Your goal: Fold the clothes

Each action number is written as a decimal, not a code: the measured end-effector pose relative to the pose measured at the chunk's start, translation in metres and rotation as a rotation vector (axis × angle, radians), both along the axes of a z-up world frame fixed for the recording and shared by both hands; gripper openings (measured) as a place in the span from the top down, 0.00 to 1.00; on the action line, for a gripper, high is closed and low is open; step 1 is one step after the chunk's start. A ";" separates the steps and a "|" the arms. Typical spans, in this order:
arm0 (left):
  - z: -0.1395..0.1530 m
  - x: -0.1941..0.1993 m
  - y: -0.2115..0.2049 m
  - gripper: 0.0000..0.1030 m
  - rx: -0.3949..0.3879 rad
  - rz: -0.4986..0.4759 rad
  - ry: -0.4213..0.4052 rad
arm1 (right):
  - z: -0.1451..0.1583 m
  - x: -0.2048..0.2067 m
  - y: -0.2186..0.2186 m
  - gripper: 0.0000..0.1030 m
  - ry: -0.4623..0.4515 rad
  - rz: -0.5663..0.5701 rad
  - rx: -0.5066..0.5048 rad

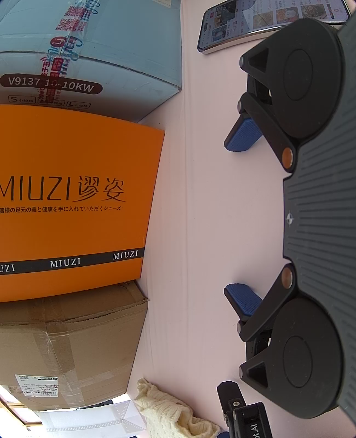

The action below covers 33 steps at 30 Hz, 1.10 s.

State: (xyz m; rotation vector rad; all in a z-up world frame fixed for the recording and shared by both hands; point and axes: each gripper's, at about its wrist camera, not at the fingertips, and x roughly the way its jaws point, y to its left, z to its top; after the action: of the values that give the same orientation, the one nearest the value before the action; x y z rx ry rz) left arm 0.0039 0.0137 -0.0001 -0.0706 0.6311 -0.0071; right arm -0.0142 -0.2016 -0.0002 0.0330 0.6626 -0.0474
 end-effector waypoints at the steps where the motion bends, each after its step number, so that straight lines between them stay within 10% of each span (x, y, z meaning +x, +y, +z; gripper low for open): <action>1: 0.000 0.000 0.000 0.00 0.000 0.000 0.001 | 0.000 0.000 0.000 0.00 0.000 0.000 0.000; 25: 0.000 -0.003 -0.004 0.00 0.004 -0.001 0.007 | -0.001 0.002 0.001 0.00 0.001 0.000 0.003; 33: 0.004 -0.011 0.003 0.00 -0.113 -0.067 -0.047 | 0.003 -0.004 -0.004 0.00 -0.020 0.005 0.048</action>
State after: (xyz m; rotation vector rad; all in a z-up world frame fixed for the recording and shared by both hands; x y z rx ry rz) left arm -0.0071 0.0165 0.0040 -0.1580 0.5855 -0.1089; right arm -0.0177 -0.2055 0.0026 0.0783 0.6441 -0.0260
